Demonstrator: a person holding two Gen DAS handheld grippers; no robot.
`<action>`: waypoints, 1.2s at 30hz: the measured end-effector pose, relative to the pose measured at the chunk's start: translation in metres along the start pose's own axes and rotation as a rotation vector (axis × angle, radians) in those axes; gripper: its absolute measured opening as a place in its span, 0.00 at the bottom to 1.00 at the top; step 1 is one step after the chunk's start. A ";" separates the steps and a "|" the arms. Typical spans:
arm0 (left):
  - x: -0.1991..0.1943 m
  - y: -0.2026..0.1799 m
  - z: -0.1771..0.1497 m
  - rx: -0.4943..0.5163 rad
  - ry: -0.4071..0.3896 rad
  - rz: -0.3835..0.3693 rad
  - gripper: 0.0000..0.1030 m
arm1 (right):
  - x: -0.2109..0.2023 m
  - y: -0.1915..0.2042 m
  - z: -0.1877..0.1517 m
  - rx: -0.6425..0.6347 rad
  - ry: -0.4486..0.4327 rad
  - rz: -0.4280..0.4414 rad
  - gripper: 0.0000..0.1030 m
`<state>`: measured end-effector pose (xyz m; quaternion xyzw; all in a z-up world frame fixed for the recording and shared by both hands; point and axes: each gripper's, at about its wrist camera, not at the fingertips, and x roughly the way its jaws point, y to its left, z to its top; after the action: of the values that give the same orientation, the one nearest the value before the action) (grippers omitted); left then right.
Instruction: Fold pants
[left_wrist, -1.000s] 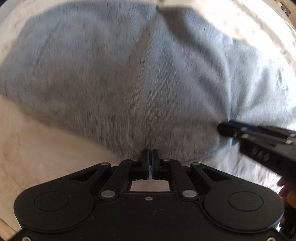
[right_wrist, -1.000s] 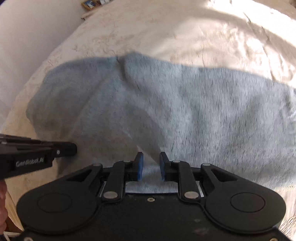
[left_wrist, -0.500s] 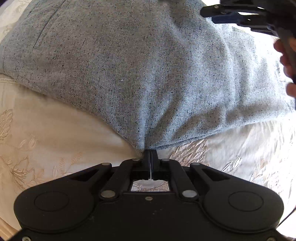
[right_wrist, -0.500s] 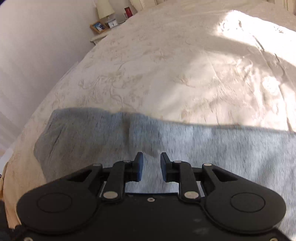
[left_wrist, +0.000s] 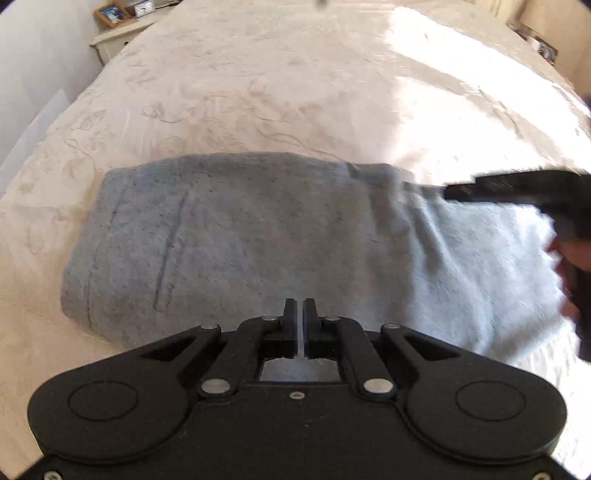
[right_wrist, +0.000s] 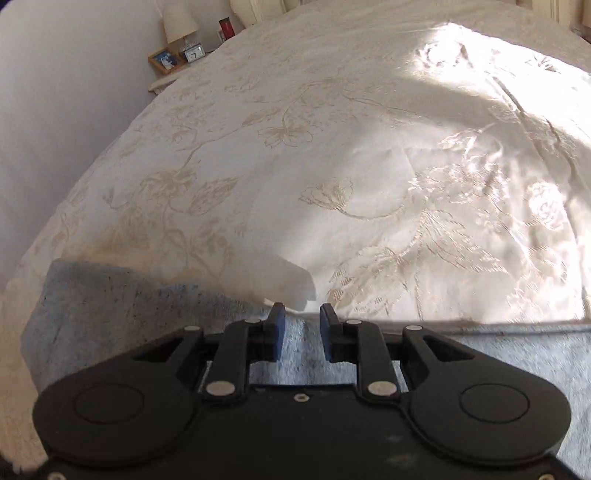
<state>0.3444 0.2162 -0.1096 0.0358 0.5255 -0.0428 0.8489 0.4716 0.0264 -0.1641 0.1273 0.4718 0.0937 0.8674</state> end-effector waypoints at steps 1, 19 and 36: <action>0.011 0.006 0.006 -0.011 0.012 0.045 0.14 | -0.008 -0.004 -0.006 0.009 0.007 0.001 0.22; 0.003 -0.031 -0.022 0.146 -0.024 0.089 0.14 | -0.134 -0.151 -0.094 0.229 -0.036 -0.369 0.22; 0.054 -0.131 0.000 0.125 0.140 0.236 0.15 | -0.239 -0.323 -0.127 0.549 -0.136 -0.414 0.33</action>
<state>0.3538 0.0841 -0.1601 0.1528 0.5720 0.0274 0.8054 0.2500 -0.3309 -0.1407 0.2635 0.4363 -0.2231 0.8309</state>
